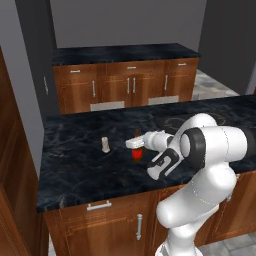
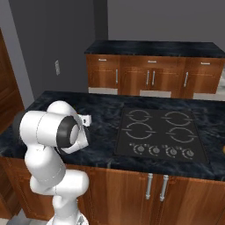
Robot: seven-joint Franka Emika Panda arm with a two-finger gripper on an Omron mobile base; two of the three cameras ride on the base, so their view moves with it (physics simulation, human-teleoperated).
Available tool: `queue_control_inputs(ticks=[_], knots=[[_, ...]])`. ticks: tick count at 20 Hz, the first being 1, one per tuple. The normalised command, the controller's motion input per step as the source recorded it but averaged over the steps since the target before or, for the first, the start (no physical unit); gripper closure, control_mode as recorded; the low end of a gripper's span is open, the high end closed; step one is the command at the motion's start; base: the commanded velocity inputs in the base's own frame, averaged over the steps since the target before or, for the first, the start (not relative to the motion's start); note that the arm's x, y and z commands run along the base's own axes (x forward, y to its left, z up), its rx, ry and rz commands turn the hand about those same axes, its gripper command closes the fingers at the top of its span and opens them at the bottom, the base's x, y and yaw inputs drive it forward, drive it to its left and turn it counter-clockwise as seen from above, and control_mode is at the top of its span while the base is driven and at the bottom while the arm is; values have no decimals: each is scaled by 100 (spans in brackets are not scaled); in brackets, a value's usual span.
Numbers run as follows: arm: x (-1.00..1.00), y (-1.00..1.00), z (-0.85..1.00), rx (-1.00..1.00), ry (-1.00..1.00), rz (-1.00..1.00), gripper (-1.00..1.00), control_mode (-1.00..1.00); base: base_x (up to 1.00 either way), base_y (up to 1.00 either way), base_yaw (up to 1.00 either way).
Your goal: Open the cabinet directly in front. Then move the beer and the cup to the dining counter with the candle on it.
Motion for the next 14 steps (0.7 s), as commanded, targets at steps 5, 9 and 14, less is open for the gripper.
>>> queue_control_inputs(ticks=[5, 9, 14], knots=[[0, 0, 29, 0, 0, -4, -100, -100, 0, 0, 0], [-2, 0, 68, 0, 1, -7, -100, -100, 0, 0, 0], [-38, 0, 100, 0, 8, -11, -100, -100, 0, 0, 0]])
